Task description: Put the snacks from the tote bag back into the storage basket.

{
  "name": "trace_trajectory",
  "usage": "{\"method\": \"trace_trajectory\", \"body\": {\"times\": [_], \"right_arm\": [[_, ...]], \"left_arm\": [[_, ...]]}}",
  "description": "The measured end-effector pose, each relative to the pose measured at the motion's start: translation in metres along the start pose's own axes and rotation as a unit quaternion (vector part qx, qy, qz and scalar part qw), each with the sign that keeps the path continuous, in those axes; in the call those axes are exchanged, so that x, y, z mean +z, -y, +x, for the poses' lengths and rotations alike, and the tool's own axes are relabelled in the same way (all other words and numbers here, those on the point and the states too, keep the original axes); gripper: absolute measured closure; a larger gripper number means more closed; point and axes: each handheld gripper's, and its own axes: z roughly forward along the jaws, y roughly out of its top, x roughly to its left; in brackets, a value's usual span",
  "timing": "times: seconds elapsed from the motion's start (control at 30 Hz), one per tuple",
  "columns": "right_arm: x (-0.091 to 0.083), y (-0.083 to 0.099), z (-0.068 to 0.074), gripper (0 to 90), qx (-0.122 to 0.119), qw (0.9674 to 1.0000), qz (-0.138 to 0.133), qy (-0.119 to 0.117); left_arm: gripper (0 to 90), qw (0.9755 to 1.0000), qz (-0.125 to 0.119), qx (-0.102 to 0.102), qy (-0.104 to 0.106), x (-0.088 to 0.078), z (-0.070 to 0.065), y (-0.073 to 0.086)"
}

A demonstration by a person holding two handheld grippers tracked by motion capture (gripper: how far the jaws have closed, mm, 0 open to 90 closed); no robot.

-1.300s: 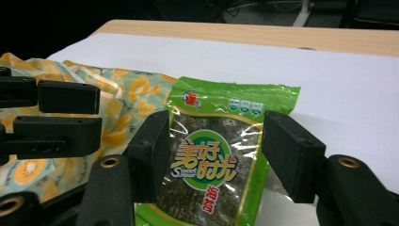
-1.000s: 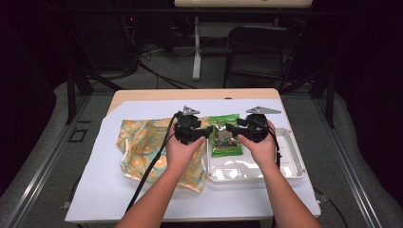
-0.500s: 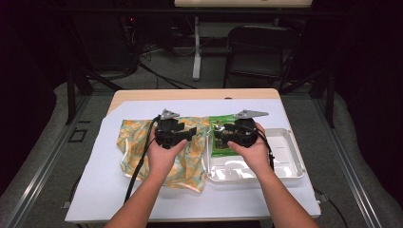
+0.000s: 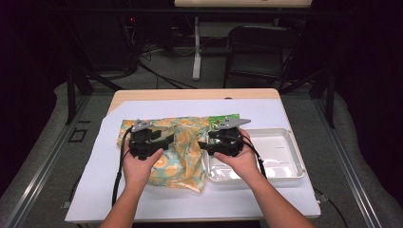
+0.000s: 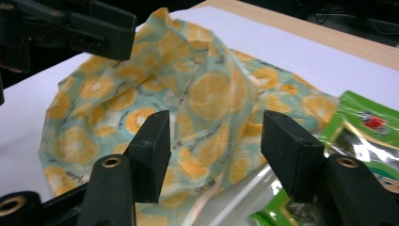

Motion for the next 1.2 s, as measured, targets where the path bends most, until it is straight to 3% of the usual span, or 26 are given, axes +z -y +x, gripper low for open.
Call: {"method": "trace_trajectory", "body": {"times": [0.23, 0.47, 0.83, 1.2], "right_arm": [[0.015, 0.006, 0.019, 42.7, -0.026, 0.9992, 0.023, -0.02], [0.03, 0.013, 0.038, 45.7, -0.066, 0.9956, 0.052, -0.042], [0.045, 0.025, 0.057, 47.6, -0.077, 0.9942, 0.047, -0.057], [0.054, 0.033, 0.063, 52.4, -0.086, 0.9925, 0.057, -0.065]], "left_arm": [[43.0, 0.9998, 0.01, 0.01, -0.016, -0.01, 0.015, 0.018], [43.0, 0.9994, 0.018, 0.016, -0.024, -0.014, 0.023, 0.04], [43.0, 0.999, 0.027, 0.011, -0.035, -0.018, 0.028, 0.063], [42.9, 0.9988, 0.029, 0.01, -0.039, -0.017, 0.029, 0.07]]}}
